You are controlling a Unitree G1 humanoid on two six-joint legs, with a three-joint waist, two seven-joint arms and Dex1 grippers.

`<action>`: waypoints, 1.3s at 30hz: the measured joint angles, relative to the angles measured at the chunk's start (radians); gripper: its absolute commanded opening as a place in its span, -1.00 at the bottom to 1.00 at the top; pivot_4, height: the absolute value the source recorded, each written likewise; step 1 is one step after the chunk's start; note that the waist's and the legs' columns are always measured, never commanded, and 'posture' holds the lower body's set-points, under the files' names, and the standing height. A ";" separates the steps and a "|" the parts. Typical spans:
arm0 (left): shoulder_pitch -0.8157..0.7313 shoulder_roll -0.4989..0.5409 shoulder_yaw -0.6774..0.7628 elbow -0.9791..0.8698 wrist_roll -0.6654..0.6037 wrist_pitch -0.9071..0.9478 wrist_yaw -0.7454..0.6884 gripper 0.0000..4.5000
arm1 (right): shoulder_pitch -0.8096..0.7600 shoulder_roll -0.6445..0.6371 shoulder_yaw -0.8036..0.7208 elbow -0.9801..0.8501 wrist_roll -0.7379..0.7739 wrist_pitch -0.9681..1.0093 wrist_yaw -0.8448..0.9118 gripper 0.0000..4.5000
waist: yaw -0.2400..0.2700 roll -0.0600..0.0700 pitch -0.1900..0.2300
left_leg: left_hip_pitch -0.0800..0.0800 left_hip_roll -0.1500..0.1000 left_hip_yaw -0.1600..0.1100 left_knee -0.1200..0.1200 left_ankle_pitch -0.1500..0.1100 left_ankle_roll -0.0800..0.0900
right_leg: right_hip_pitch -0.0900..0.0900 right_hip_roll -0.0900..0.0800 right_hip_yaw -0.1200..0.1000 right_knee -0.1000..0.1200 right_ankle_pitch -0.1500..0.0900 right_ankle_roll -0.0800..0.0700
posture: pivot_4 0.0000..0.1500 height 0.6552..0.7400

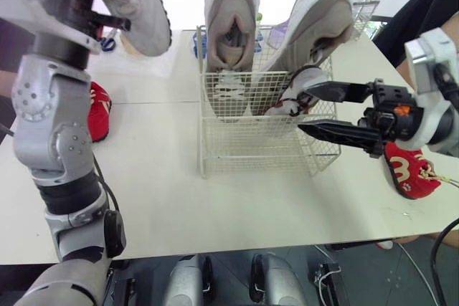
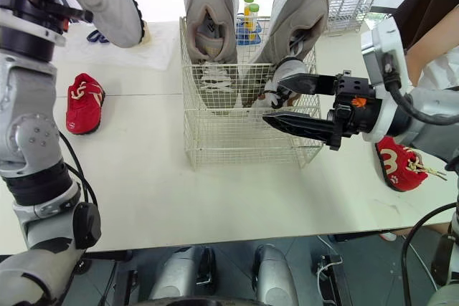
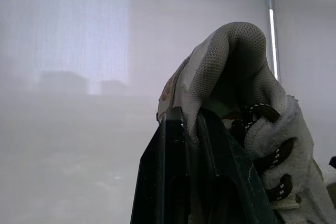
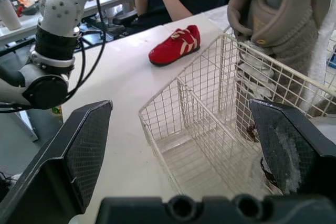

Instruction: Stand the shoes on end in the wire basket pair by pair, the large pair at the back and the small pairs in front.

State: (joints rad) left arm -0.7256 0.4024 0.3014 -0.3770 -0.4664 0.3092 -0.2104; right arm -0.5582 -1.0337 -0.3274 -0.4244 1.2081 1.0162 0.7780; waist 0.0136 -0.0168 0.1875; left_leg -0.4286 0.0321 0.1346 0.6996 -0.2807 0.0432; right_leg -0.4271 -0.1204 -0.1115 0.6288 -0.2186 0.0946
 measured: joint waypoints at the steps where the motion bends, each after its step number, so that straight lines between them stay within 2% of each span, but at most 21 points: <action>1: 0.014 -0.012 -0.018 -0.006 0.011 -0.011 0.002 -0.97 | -0.002 -0.002 0.005 0.004 -0.012 -0.003 0.007 1.00 | 0.001 0.000 0.000 | 0.000 0.000 0.000 0.000 0.000 0.000 | 0.000 0.000 0.000 0.000 0.000 0.000 | 1.00 1.00; 7: 0.091 -0.073 -0.133 -0.035 0.101 -0.124 -0.013 -0.97 | -0.026 -0.003 0.037 0.041 -0.077 -0.031 0.052 1.00 | -0.001 0.000 0.000 | 0.000 0.000 0.000 0.000 0.000 0.000 | 0.000 0.000 0.000 0.000 0.000 0.000 | 1.00 1.00; 15: 0.150 -0.134 -0.240 0.031 0.245 -0.357 -0.060 -0.97 | -0.005 -0.003 0.049 0.063 -0.128 -0.033 0.093 1.00 | 0.000 0.000 0.000 | 0.000 0.000 0.001 0.000 -0.001 0.002 | 0.000 -0.001 0.000 -0.001 0.000 0.000 | 1.00 1.00; 27: 0.183 -0.194 -0.263 0.152 0.328 -0.600 -0.078 -0.97 | -0.009 0.011 0.075 0.051 -0.171 -0.060 0.097 1.00 | 0.002 0.000 0.000 | 0.000 0.000 0.000 0.000 -0.004 0.007 | 0.000 -0.002 0.000 -0.001 0.000 0.000 | 1.00 1.00; 39: 0.182 -0.310 -0.365 0.355 0.434 -0.868 -0.066 -0.97 | 0.002 -0.046 0.001 0.013 -0.135 -0.024 0.103 1.00 | 0.002 0.001 0.000 | 0.000 -0.001 0.001 0.000 -0.005 0.009 | 0.000 -0.004 -0.001 -0.001 0.000 0.000 | 1.00 1.00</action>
State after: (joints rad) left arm -0.5433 0.0927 -0.0637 -0.0224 -0.0320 -0.5586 -0.2767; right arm -0.5562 -1.0798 -0.3259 -0.4113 1.0736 0.9922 0.8814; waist 0.0153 -0.0162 0.1872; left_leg -0.4286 0.0315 0.1355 0.6999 -0.2860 0.0522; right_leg -0.4273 -0.1239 -0.1123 0.6276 -0.2183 0.0941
